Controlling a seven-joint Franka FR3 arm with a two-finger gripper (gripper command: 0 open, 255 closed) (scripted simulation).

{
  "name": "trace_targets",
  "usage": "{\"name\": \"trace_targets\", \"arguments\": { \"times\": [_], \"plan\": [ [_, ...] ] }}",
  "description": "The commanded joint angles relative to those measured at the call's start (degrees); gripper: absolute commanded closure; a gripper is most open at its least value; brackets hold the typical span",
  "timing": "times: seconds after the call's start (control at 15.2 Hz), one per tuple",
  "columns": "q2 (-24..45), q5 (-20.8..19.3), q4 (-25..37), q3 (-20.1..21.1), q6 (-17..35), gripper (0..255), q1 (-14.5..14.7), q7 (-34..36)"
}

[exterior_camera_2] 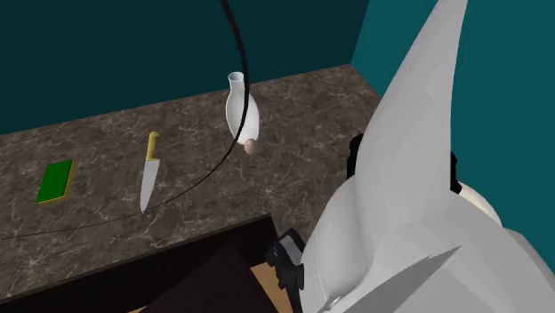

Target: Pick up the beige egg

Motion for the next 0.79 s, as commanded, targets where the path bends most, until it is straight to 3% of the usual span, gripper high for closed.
{"name": "trace_targets", "arguments": {
  "times": [0.0,0.73],
  "plan": [
    [0.0,0.0,0.0,0.0,0.0,0,0.0,0.0],
    [9.8,5.7,-2.8,11.2,15.2,0,5.2,9.1]
  ]
}}
